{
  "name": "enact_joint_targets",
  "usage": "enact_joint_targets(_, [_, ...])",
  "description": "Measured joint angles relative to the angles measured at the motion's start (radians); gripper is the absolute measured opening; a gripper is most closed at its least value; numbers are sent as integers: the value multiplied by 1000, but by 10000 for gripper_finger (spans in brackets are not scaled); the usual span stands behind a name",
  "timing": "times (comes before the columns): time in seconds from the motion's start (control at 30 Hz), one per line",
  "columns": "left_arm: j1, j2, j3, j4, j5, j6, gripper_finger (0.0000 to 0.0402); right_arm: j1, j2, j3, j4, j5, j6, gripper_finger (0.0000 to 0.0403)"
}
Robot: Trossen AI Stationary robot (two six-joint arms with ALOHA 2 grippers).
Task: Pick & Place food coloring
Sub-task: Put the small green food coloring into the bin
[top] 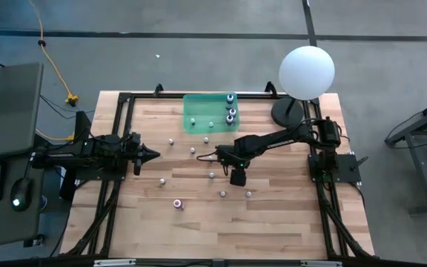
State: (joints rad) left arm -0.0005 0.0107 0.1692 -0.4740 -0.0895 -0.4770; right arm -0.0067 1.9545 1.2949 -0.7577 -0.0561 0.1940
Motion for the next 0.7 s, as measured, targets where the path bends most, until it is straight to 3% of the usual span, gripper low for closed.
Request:
enact_joint_targets(0.23, [0,0,0,0,0,0,0,0,0,0,0,-6,4,142])
enact_joint_targets(0.7, [0,0,0,0,0,0,0,0,-1,0,2,-21,9,82])
